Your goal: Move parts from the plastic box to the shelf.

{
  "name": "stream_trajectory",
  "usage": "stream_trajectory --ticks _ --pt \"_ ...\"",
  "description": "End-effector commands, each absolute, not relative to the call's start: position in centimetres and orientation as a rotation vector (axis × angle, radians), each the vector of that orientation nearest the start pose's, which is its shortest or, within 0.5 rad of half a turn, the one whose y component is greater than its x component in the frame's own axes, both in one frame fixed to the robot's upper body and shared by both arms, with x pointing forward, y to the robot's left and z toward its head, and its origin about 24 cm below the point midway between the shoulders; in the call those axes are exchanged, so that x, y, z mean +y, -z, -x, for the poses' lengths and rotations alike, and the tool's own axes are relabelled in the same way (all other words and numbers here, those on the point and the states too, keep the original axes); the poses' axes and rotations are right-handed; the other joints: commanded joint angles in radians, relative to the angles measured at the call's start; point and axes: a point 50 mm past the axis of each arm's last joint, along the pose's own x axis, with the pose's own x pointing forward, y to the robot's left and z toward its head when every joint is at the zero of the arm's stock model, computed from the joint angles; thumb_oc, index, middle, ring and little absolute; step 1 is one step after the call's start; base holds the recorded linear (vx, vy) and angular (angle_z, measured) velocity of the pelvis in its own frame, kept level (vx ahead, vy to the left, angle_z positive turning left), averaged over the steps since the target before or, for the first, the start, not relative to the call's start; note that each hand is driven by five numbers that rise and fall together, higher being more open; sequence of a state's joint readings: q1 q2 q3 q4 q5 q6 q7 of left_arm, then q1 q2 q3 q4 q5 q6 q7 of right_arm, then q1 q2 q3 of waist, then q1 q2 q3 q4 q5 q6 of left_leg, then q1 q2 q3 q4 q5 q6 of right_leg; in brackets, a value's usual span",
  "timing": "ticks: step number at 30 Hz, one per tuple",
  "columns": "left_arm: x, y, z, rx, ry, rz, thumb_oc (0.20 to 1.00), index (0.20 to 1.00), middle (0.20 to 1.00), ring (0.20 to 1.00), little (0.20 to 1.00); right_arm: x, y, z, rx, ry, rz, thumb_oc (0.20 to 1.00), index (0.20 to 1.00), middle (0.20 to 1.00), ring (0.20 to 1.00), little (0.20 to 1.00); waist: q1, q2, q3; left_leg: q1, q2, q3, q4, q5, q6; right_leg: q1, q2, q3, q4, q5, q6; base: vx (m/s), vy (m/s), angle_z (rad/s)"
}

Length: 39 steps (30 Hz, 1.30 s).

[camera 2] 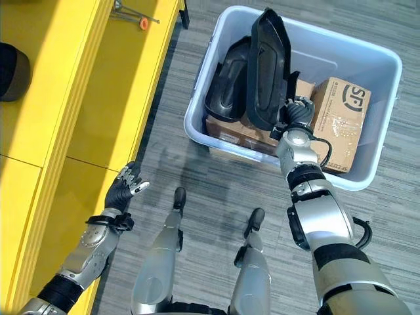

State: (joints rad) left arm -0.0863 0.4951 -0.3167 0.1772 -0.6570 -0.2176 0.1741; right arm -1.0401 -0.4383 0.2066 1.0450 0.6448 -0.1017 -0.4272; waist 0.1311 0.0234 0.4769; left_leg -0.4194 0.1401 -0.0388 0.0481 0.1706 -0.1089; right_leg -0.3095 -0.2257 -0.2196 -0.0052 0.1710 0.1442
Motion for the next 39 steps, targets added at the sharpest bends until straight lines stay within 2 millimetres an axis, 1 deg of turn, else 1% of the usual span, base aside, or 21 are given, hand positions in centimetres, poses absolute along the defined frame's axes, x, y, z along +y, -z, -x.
stream_trajectory --ticks 1,4,7,8,9,10,12,13,16,17,20,23,24,28,31,32,33,35,36,38,39 --pt "19.7 -3.5 -24.7 0.031 0.046 0.137 1.0 1.0 1.0 1.0 1.0 -23.4 -17.8 -39.8 -0.206 0.465 -0.16 0.2 0.2 0.2 0.2 0.2 0.006 -0.023 -0.086 0.092 0.006 -0.029 -0.01 -0.106 0.01 -0.064 -0.039 0.058 0.11 -0.052 0.02 0.0 0.0 0.0" --pt "20.1 -3.1 -24.3 0.049 0.03 0.142 1.0 1.0 1.0 1.0 1.0 -22.7 -16.7 -39.0 -0.227 0.423 -0.183 0.2 0.2 0.2 0.2 0.2 -0.007 -0.034 -0.103 0.116 0.013 -0.028 -0.016 -0.106 0.009 -0.045 -0.037 0.062 0.107 -0.055 0.021 0.02 -0.008 -0.05" --pt "20.5 -2.6 -23.8 0.073 0.016 0.144 1.0 1.0 1.0 1.0 1.0 -22.0 -15.0 -37.9 -0.223 0.381 -0.194 0.2 0.2 0.2 0.2 0.2 -0.02 -0.043 -0.122 0.14 0.018 -0.024 -0.023 -0.107 0.008 -0.023 -0.036 0.063 0.101 -0.057 0.022 0.02 -0.014 -0.1" --pt "20.7 -2.3 -23.6 0.085 0.01 0.145 1.0 1.0 1.0 1.0 1.0 -21.5 -13.9 -37.1 -0.216 0.346 -0.21 0.2 0.2 0.2 0.2 0.2 -0.029 -0.046 -0.136 0.156 0.02 -0.022 -0.026 -0.109 0.007 -0.009 -0.037 0.065 0.097 -0.058 0.022 0.01 -0.018 -0.07" --pt "20.7 -2.3 -23.6 0.086 0.01 0.144 1.0 1.0 1.0 1.0 1.0 -21.5 -13.8 -37.1 -0.214 0.347 -0.21 0.2 0.2 0.2 0.2 0.2 -0.03 -0.046 -0.137 0.158 0.021 -0.022 -0.026 -0.109 0.007 -0.007 -0.037 0.064 0.097 -0.058 0.023 0.03 -0.02 -0.09" --pt "21.0 -1.9 -23.1 0.104 0.002 0.145 1.0 1.0 1.0 1.0 1.0 -21.0 -11.8 -35.7 -0.191 0.31 -0.231 0.2 0.2 0.2 0.2 0.2 -0.04 -0.05 -0.159 0.187 0.025 -0.015 -0.035 -0.109 0.004 0.024 -0.034 0.067 0.083 -0.059 0.025 0.04 -0.016 -0.07" --pt "21.1 -1.5 -22.8 0.123 -0.001 0.145 1.0 1.0 1.0 1.0 1.0 -20.6 -10.5 -34.7 -0.167 0.289 -0.24 0.2 0.2 0.2 0.2 0.2 -0.048 -0.052 -0.18 0.207 0.027 -0.011 -0.048 -0.105 0.001 0.042 -0.032 0.068 0.066 -0.056 0.026 0.02 -0.008 -0.02" --pt "21.2 -1.1 -22.5 0.141 -0.005 0.14 1.0 1.0 1.0 1.0 1.0 -20.1 -9.2 -33.6 -0.145 0.254 -0.255 0.2 0.2 0.2 0.2 0.2 -0.06 -0.053 -0.203 0.233 0.031 0.0 -0.069 -0.099 -0.003 0.061 -0.03 0.067 0.05 -0.052 0.029 0.02 -0.009 -0.03" --pt "21.4 -0.8 -22.2 0.154 -0.009 0.136 1.0 1.0 1.0 1.0 1.0 -19.9 -8.2 -32.7 -0.126 0.235 -0.254 0.2 0.2 0.2 0.2 0.2 -0.067 -0.053 -0.227 0.255 0.038 0.008 -0.085 -0.096 -0.006 0.078 -0.028 0.066 0.041 -0.053 0.032 0.04 -0.013 -0.07" --pt "21.5 -0.6 -21.9 0.166 -0.009 0.13 1.0 1.0 1.0 1.0 1.0 -19.8 -7.7 -31.8 -0.122 0.211 -0.257 0.2 0.2 0.2 0.2 0.2 -0.077 -0.052 -0.247 0.28 0.047 0.011 -0.097 -0.093 -0.011 0.096 -0.027 0.068 0.043 -0.061 0.033 0.07 -0.024 -0.15" --pt "21.6 0.0 -21.5 0.189 -0.023 0.136 1.0 1.0 1.0 1.0 1.0 -19.6 -7.0 -30.5 -0.11 0.172 -0.257 0.2 0.2 0.2 0.2 0.2 -0.092 -0.049 -0.282 0.326 0.063 0.023 -0.099 -0.1 -0.012 0.122 -0.02 0.076 0.065 -0.087 0.031 0.07 -0.038 -0.11" --pt "21.6 0.5 -21.1 0.206 -0.041 0.15 1.0 1.0 1.0 1.0 1.0 -19.6 -6.8 -30.0 -0.103 0.146 -0.248 0.2 0.2 0.2 0.2 0.2 -0.097 -0.047 -0.304 0.367 0.077 0.035 -0.094 -0.116 -0.009 0.136 -0.008 0.091 0.1 -0.118 0.028 0.08 -0.054 -0.14" --pt "21.5 0.8 -20.8 0.213 -0.046 0.169 1.0 1.0 1.0 1.0 1.0 -19.4 -6.6 -29.7 -0.098 0.126 -0.242 0.2 0.2 0.2 0.2 0.2 -0.103 -0.042 -0.324 0.403 0.094 0.044 -0.093 -0.125 -0.006 0.143 0.008 0.106 0.14 -0.15 0.026 0.08 -0.054 -0.25" --pt "21.4 1.1 -20.3 0.228 -0.052 0.182 1.0 1.0 1.0 1.0 1.0 -19.1 -6.5 -29.6 -0.088 0.095 -0.243 0.2 0.2 0.2 0.2 0.2 -0.104 -0.038 -0.34 0.43 0.106 0.047 -0.096 -0.126 -0.005 0.144 0.022 0.116 0.177 -0.176 0.02 0.04 -0.067 -0.18" --pt "21.2 1.2 -20.2 0.232 -0.054 0.198 1.0 1.0 1.0 1.0 1.0 -18.1 -6.6 -30.3 -0.083 0.06 -0.251 0.2 0.2 0.2 0.2 0.2 -0.096 -0.028 -0.351 0.431 0.127 0.041 -0.094 -0.107 -0.01 0.141 0.046 0.109 0.22 -0.213 0.002 -0.04 -0.136 -0.05" --pt "21.3 1.2 -20.0 0.226 -0.075 0.219 1.0 1.0 1.0 1.0 1.0 -17.3 -7.2 -30.8 -0.097 0.029 -0.259 0.2 0.2 0.2 0.2 0.2 -0.082 -0.021 -0.351 0.42 0.141 0.031 -0.098 -0.081 -0.016 0.133 0.061 0.096 0.237 -0.228 -0.011 -0.06 -0.124 0.01" --pt "21.4 1.2 -20.0 0.226 -0.075 0.219 1.0 1.0 1.0 1.0 1.0 -17.3 -7.2 -30.8 -0.097 0.028 -0.259 0.2 0.2 0.2 0.2 0.2 -0.083 -0.02 -0.351 0.419 0.141 0.03 -0.099 -0.08 -0.016 0.132 0.061 0.095 0.238 -0.229 -0.011 -0.08 -0.14 -0.04" --pt "21.5 1.4 -19.7 0.229 -0.103 0.245 1.0 1.0 1.0 1.0 1.0 -16.9 -7.6 -31.1 -0.104 0.013 -0.246 0.2 0.2 0.2 0.2 0.2 -0.067 -0.012 -0.345 0.385 0.152 0.012 -0.101 -0.033 -0.032 0.13 0.081 0.074 0.235 -0.244 -0.026 -0.1 -0.123 0.03" --pt "21.6 1.5 -19.6 0.234 -0.112 0.251 1.0 1.0 1.0 1.0 1.0 -17.0 -7.6 -31.1 -0.108 0.015 -0.241 0.2 0.2 0.2 0.2 0.2 -0.062 -0.008 -0.34 0.355 0.155 -0.007 -0.104 0.006 -0.043 0.132 0.089 0.057 0.228 -0.25 -0.038 -0.14 -0.119 0.26" --pt "21.4 1.6 -19.8 0.236 -0.108 0.255 1.0 1.0 1.0 1.0 1.0 -17.4 -7.7 -30.9 -0.116 0.036 -0.263 0.2 0.2 0.2 0.2 0.2 -0.053 -0.007 -0.324 0.305 0.142 -0.019 -0.107 0.069 -0.049 0.143 0.083 0.016 0.211 -0.252 -0.051 -0.16 -0.105 0.57" --pt "21.3 1.6 -20.0 0.235 -0.107 0.248 1.0 1.0 1.0 1.0 1.0 -17.9 -7.9 -30.9 -0.13 0.052 -0.253 0.2 0.2 0.2 0.2 0.2 -0.055 -0.01 -0.316 0.27 0.13 0.002 -0.09 0.092 -0.042 0.151 0.073 -0.016 0.193 -0.241 -0.059 -0.16 -0.102 0.77"
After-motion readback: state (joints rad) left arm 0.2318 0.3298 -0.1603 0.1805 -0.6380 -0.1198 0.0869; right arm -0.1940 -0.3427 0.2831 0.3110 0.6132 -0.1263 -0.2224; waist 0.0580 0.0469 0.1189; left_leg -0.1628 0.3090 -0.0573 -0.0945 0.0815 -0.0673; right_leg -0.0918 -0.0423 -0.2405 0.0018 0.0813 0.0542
